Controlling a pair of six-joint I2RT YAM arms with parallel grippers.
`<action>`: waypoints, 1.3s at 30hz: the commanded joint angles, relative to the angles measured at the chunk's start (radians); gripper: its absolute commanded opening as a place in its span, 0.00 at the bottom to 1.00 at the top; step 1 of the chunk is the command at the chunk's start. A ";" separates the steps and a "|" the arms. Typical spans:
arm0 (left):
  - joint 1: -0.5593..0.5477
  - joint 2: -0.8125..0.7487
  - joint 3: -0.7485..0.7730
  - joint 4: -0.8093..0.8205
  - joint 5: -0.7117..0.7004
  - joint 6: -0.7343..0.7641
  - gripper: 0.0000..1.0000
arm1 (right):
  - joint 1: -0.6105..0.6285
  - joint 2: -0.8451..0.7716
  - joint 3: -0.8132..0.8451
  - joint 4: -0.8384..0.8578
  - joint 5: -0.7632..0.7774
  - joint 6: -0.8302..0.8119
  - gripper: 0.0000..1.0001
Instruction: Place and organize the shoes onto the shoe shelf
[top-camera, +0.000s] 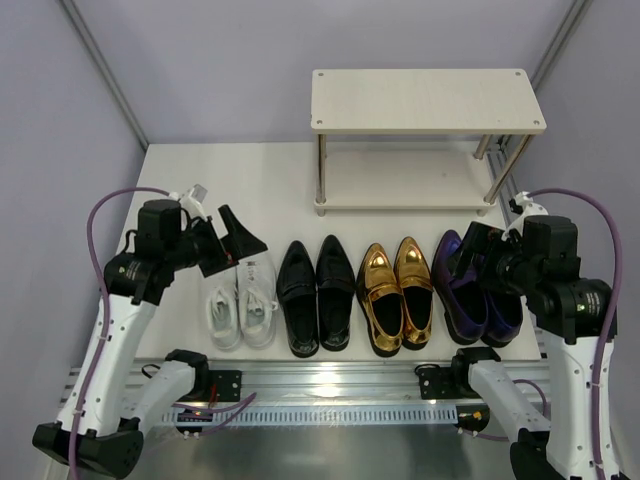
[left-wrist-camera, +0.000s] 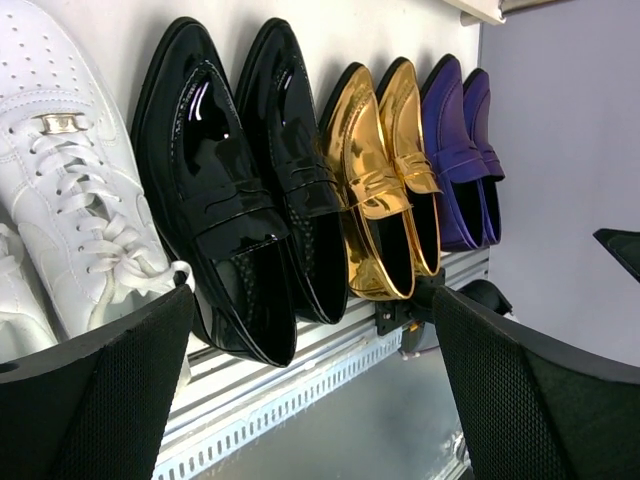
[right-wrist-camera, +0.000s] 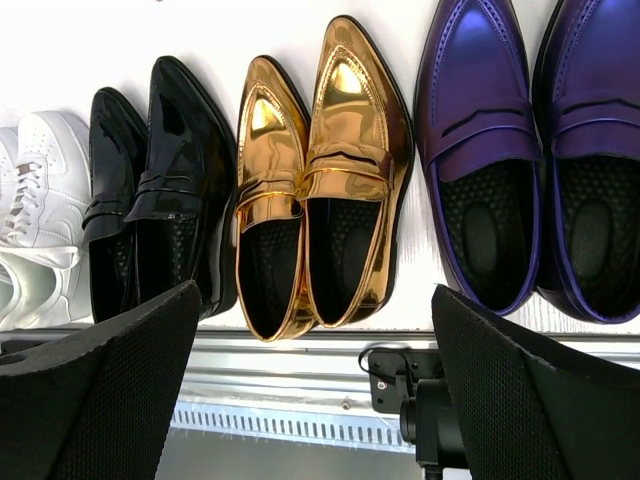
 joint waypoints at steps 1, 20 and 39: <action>-0.012 0.005 0.015 0.038 0.039 0.006 1.00 | 0.003 -0.009 -0.029 0.033 0.032 -0.006 0.97; -0.015 -0.025 -0.050 -0.021 0.018 0.104 1.00 | 0.003 0.163 -0.383 0.124 0.371 0.179 0.97; -0.017 -0.091 -0.125 -0.005 -0.001 0.104 1.00 | -0.124 0.412 -0.432 0.202 0.536 0.252 0.97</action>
